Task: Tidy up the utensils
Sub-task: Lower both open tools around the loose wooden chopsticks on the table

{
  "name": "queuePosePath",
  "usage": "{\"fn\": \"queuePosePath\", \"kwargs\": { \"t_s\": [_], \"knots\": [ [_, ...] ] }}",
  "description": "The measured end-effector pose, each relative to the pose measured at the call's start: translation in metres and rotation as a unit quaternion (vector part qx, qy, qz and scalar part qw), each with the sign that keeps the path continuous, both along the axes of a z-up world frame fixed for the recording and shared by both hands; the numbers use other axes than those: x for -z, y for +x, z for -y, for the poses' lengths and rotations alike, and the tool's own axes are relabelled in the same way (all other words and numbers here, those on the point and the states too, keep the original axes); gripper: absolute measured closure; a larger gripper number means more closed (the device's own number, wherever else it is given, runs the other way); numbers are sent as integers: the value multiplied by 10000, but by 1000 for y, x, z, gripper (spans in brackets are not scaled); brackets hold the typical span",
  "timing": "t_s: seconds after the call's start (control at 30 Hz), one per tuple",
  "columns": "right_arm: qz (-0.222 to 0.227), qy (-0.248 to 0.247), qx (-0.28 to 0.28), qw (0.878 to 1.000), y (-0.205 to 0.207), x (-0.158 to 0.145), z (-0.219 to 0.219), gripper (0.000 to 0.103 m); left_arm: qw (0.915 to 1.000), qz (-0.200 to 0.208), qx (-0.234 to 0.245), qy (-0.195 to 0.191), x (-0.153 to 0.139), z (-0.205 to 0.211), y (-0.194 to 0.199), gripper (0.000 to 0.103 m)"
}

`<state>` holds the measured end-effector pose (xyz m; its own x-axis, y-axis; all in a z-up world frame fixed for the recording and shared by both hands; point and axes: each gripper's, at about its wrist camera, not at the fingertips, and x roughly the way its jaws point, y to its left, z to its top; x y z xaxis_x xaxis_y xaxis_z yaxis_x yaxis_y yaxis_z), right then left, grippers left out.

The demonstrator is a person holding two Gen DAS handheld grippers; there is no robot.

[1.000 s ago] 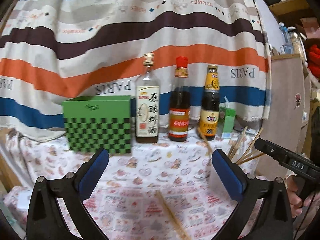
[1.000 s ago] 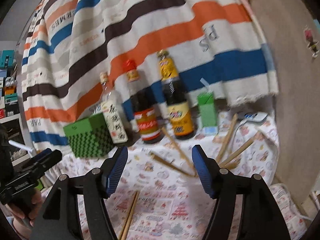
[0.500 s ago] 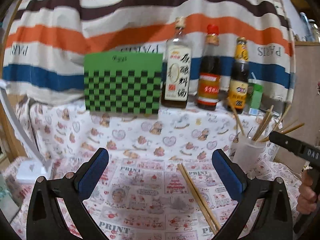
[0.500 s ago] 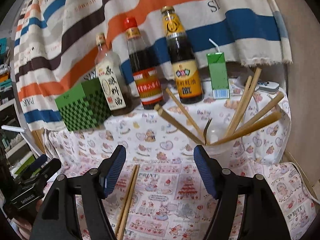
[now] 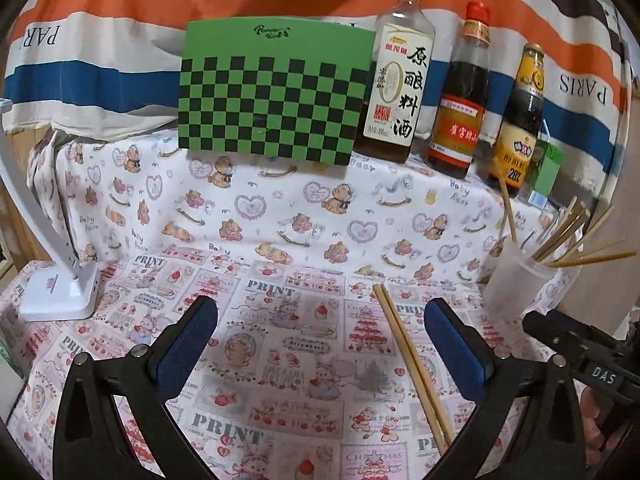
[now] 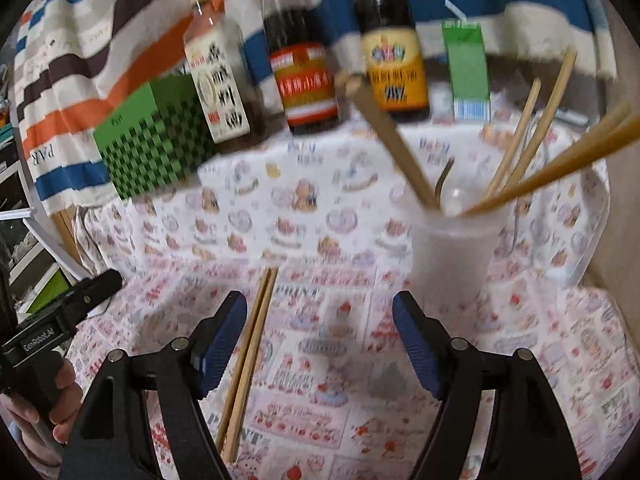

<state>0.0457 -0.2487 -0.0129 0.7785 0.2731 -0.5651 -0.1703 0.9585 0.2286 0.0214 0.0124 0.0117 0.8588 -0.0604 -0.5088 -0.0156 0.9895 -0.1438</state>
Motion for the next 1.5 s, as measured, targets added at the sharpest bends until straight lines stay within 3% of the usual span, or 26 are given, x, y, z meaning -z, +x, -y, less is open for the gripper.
{"fn": "queuePosePath", "kwargs": {
  "t_s": [0.2, 0.53, 0.63, 0.77, 1.5],
  "knots": [
    [-425, -187, 9, 9989, 9, 13, -6, 26, 9979, -606, -155, 140, 15, -3, 18, 1],
    [-975, -826, -806, 9885, 12, 35, -39, 26, 9878, -1535, -35, 247, 45, -1, 39, 1],
    [-1117, -1053, -877, 9842, 11, 42, -46, 26, 9875, -1560, -31, 210, 45, -2, 40, 1],
    [-1354, -1007, -928, 9813, 15, 49, -46, 26, 9881, -1537, -5, 68, 43, -4, 40, 1],
    [-1147, -1640, -1493, 9683, -4, 55, -76, 26, 9911, -1322, 61, 133, 33, 5, 33, 1]
  ]
}}
